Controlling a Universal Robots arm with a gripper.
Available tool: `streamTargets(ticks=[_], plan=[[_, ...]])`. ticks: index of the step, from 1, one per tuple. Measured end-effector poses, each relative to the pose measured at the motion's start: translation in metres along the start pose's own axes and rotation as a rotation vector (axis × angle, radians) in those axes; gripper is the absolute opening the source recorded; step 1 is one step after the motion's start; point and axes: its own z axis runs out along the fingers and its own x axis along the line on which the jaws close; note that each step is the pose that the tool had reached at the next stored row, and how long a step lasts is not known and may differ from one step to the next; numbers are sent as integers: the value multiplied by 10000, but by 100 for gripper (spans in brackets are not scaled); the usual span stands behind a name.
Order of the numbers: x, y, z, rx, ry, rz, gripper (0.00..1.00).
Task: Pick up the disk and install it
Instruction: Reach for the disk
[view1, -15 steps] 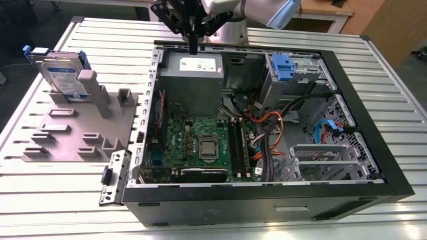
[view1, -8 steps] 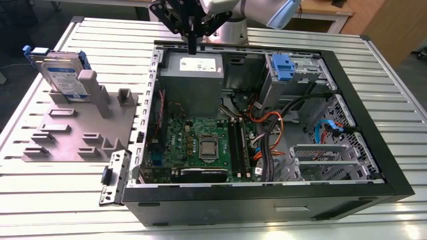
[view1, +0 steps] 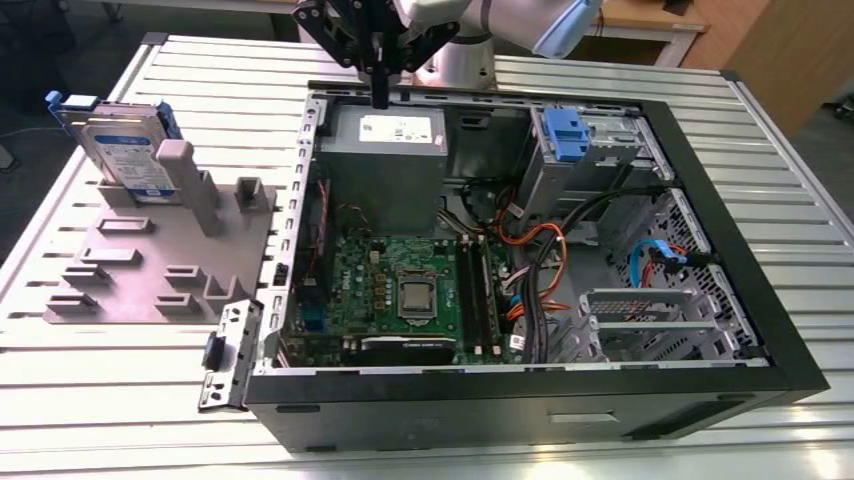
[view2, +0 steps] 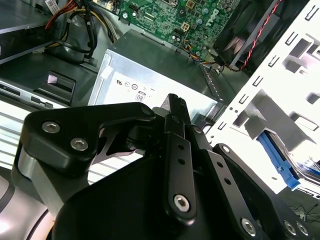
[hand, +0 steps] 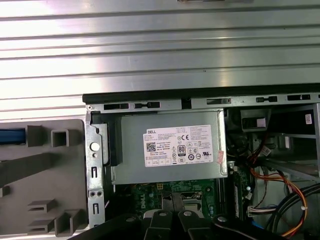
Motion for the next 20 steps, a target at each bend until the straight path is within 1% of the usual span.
streamTargets(ticks=[7, 13, 15, 20], plan=[[21, -2, -1, 0, 0, 0, 11], [23, -2, -1, 0, 0, 0, 11], [46, -4, -1, 0, 0, 0, 11], [54, -4, -1, 0, 0, -1, 11]])
